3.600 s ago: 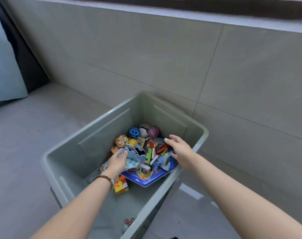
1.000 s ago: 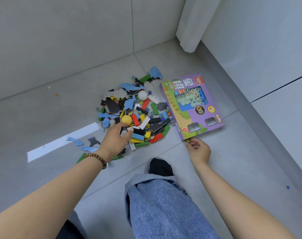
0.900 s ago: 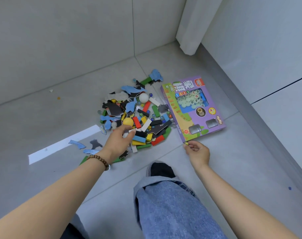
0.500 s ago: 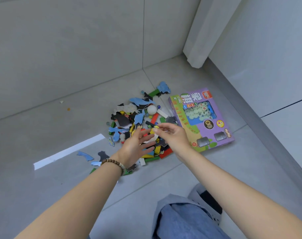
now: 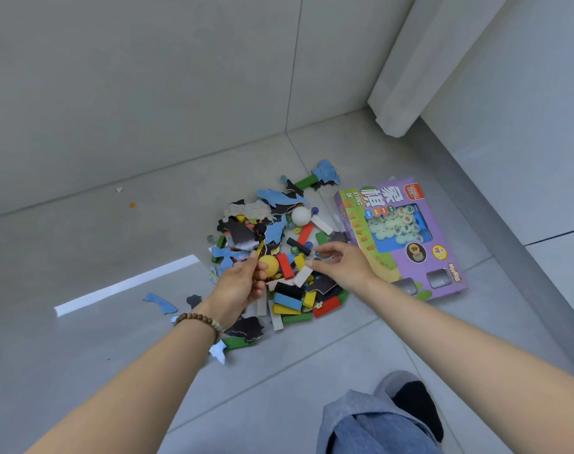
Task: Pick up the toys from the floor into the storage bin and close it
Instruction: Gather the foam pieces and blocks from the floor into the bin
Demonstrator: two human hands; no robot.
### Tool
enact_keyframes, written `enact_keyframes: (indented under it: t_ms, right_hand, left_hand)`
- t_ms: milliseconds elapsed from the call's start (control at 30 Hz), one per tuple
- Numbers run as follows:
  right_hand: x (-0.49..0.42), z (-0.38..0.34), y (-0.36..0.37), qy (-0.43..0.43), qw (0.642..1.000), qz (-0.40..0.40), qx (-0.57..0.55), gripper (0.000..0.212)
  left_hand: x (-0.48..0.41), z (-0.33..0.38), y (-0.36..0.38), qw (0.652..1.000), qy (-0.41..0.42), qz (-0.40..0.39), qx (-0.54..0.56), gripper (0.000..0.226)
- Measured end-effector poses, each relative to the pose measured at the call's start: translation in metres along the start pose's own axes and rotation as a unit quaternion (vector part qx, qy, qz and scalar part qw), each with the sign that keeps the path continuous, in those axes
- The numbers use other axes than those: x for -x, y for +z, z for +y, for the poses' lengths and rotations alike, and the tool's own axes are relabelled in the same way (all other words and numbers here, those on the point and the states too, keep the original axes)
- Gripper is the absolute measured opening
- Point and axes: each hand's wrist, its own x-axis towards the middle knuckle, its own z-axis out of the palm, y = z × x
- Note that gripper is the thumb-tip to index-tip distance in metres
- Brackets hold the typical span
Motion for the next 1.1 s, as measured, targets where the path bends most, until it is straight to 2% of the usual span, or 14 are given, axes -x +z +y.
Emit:
enact_keyframes:
  t_ms: [233, 500, 600, 733, 833, 900, 933, 1033, 1100]
  right_hand:
    - [-0.008, 0.009, 0.027, -0.044, 0.994, -0.011, 0.095, 0.046]
    - [-0.006, 0.018, 0.029, -0.07, 0.997, 0.007, -0.009, 0.019]
    - [-0.007, 0.024, 0.031, -0.075, 0.997, 0.03, -0.012, 0.016]
    - [-0.003, 0.007, 0.032, -0.075, 0.99, 0.054, -0.106, 0.016]
    - [0.008, -0.018, 0.033, -0.105, 0.983, -0.051, -0.145, 0.017]
    - [0.011, -0.027, 0.032, -0.13, 0.979, -0.106, -0.118, 0.018]
    - [0.009, -0.027, 0.031, -0.139, 0.98, -0.09, -0.107, 0.017]
    - [-0.008, -0.012, 0.023, -0.104, 0.99, 0.046, -0.083, 0.02]
    - [-0.017, -0.002, 0.023, -0.065, 0.994, 0.071, -0.059, 0.03]
  left_hand:
    - [-0.004, -0.007, -0.008, 1.0, 0.017, -0.009, 0.01, 0.03]
    - [-0.003, -0.004, -0.002, 0.996, -0.023, -0.014, 0.084, 0.035]
    - [-0.002, -0.005, -0.003, 0.995, -0.027, -0.017, 0.095, 0.036]
    - [-0.004, -0.007, -0.003, 0.993, -0.035, -0.022, 0.109, 0.037]
    - [-0.003, -0.008, -0.004, 0.99, -0.05, -0.06, 0.119, 0.041]
    - [-0.002, -0.006, -0.004, 0.987, -0.054, -0.08, 0.132, 0.045]
    - [-0.001, -0.004, -0.004, 0.986, -0.052, -0.076, 0.14, 0.044]
    - [-0.001, 0.0, -0.004, 0.993, -0.033, -0.028, 0.11, 0.038]
    - [-0.001, 0.0, -0.007, 0.996, -0.032, -0.005, 0.086, 0.037]
